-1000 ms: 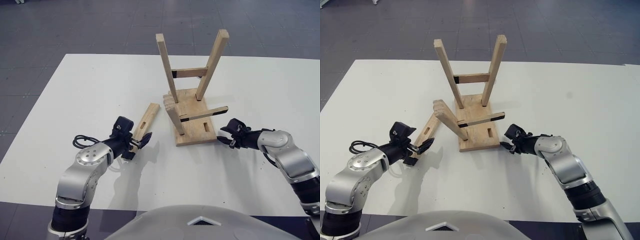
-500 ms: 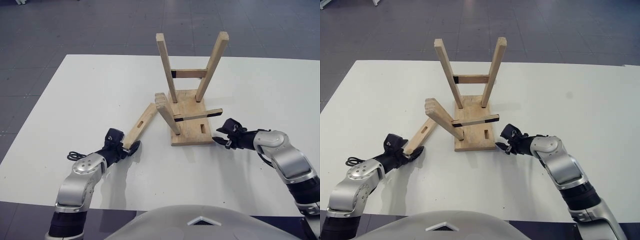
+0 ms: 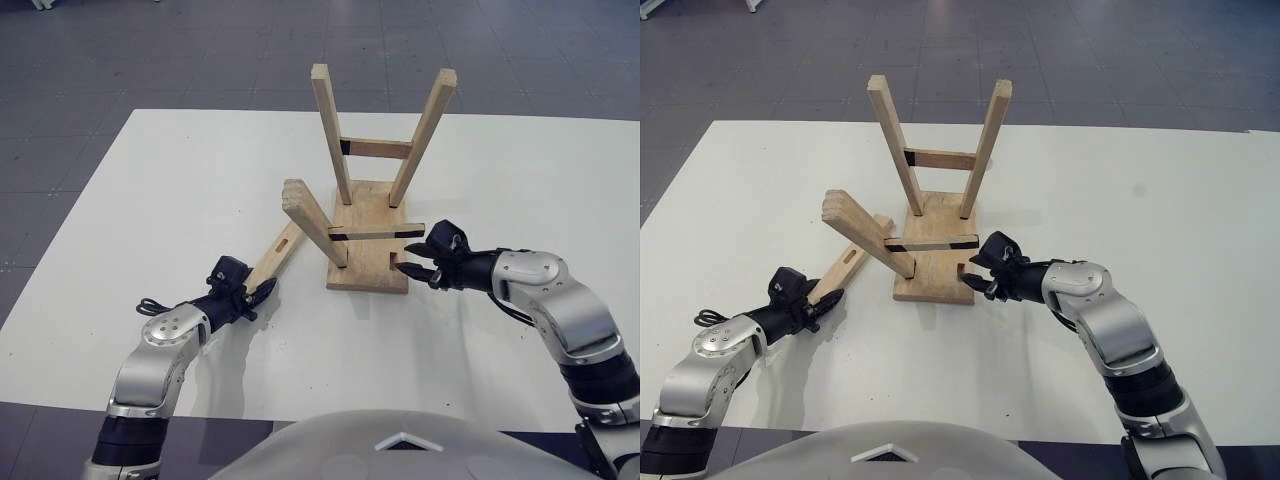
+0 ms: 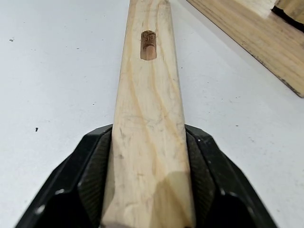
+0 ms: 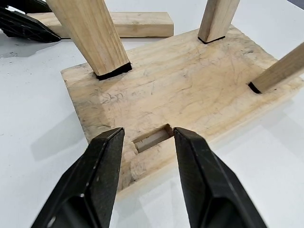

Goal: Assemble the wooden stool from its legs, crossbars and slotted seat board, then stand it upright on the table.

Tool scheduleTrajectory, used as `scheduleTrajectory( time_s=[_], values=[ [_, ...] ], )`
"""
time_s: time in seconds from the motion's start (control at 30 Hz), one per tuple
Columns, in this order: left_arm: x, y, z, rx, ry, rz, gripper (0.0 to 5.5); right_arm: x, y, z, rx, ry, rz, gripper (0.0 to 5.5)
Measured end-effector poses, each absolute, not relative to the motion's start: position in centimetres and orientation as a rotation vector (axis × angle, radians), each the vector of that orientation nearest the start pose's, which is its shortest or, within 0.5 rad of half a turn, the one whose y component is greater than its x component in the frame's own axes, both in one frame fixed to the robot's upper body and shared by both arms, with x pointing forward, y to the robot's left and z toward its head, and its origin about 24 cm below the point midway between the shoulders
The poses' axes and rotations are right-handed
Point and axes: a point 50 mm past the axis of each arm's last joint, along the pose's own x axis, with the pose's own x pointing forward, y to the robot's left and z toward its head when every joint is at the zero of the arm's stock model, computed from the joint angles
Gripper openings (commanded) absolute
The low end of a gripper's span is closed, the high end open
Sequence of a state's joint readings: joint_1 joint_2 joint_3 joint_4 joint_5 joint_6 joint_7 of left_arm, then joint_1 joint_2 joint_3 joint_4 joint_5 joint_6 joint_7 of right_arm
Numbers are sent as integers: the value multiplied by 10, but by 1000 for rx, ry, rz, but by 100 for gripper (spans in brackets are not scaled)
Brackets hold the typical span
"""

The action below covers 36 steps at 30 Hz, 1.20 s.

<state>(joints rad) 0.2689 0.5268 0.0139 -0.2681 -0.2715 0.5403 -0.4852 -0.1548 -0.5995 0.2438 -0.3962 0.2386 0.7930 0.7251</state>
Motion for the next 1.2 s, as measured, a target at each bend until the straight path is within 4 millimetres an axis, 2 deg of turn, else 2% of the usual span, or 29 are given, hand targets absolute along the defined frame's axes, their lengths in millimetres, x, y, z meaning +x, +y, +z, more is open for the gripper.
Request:
scheduleTrajectory(
  time_s=[0.07,0.13,0.17,0.27,0.4,0.53,0.8,0.9,0.93,0.97,1.03,1.1,1.13,1.17,1.2],
  values=[
    [183,223,19,112,596,-432,206,238,-160,79,-342,546,909,191],
    [183,224,18,92,586,-393,206,241,-184,74,-464,608,843,191],
    [184,224,18,86,582,-379,206,239,-190,70,-505,632,841,191],
    [187,229,19,25,570,-296,206,228,-180,56,-556,664,930,191],
    [203,232,35,-44,516,-211,206,224,-161,52,-556,615,993,191],
    [234,235,85,-50,305,-172,206,226,-148,49,-550,586,1003,191],
    [264,244,144,-68,105,-111,206,229,-134,49,-512,571,1016,191],
    [278,253,167,-44,48,-101,206,231,-137,49,-475,588,1001,191],
    [282,254,182,-33,1,-104,206,234,-142,49,-453,595,978,191],
    [287,254,202,-25,-55,-125,206,240,-158,52,-436,612,904,191],
    [291,249,228,-25,-127,-171,206,250,-187,62,-415,622,784,222],
    [294,240,246,-49,-161,-256,206,265,-213,88,-349,577,683,260],
    [296,231,261,-75,-189,-353,206,280,-228,121,-281,491,632,282],
    [296,219,276,-112,-215,-481,206,292,-234,162,-209,368,641,307],
    [295,213,281,-139,-222,-560,206,295,-234,183,-139,307,675,319]
  ],
)
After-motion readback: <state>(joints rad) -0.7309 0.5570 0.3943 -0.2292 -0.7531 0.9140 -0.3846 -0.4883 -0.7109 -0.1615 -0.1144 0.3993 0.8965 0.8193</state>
